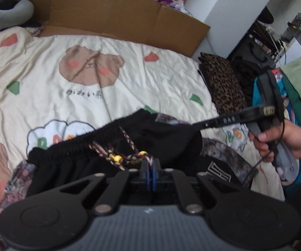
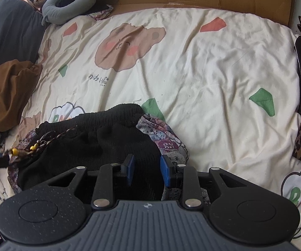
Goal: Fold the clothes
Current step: 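Carry the cords onto the black shorts and open the left gripper, then move the left gripper to the floral lining at the waistband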
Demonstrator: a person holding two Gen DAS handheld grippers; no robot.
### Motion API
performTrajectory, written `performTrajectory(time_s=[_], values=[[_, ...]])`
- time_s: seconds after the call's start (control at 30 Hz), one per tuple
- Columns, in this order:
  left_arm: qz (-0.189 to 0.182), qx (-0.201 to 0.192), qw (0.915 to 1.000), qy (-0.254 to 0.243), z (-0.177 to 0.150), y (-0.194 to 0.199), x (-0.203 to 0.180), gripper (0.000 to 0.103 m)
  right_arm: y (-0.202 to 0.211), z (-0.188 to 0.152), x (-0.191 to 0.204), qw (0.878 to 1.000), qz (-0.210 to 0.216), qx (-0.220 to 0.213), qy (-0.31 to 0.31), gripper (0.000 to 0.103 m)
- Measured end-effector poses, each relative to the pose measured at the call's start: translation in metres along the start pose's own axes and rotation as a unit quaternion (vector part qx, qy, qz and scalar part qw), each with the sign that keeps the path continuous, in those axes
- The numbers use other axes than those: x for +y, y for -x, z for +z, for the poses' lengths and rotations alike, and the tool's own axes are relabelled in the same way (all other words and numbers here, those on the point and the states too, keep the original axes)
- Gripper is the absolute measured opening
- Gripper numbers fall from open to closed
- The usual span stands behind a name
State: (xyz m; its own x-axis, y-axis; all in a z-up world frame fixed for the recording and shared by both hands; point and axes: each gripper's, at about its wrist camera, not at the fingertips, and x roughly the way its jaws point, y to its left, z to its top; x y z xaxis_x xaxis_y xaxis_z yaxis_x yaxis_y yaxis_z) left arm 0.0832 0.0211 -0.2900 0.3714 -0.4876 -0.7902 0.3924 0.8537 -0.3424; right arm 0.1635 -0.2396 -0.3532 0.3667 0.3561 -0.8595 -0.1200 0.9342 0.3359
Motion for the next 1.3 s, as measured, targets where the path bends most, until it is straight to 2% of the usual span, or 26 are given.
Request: performTrajectory(time_s=[0.3,0.47,0.6,0.83,1.1,1.3], values=[[-0.022,0.068,0.9972,0.021,-0.041,-0.027,-0.001,0.006,-0.008,-0.002,-0.002,1.0,-0.004,0.006,0.001,0.03],[-0.025,0.076,0.9964,0.028,-0.046,-0.019,0.004,0.016,-0.007,0.0,-0.001,1.0,-0.006,0.003,0.005,0.03],[-0.003,0.067,0.9971,0.036,-0.04,-0.01,0.016,0.016,-0.004,0.005,-0.001,1.0,-0.007,-0.005,0.009,0.03],[0.058,0.042,0.9957,0.059,-0.018,0.001,0.058,0.016,-0.007,0.016,-0.006,1.0,-0.012,-0.013,0.02,0.03],[0.119,0.014,0.9886,0.091,0.008,0.002,0.113,0.02,-0.023,0.034,-0.019,0.999,-0.022,-0.016,0.03,0.03],[0.15,0.014,0.9831,0.104,0.018,-0.011,0.149,0.021,-0.039,0.049,-0.021,0.998,-0.027,-0.016,0.047,0.03]])
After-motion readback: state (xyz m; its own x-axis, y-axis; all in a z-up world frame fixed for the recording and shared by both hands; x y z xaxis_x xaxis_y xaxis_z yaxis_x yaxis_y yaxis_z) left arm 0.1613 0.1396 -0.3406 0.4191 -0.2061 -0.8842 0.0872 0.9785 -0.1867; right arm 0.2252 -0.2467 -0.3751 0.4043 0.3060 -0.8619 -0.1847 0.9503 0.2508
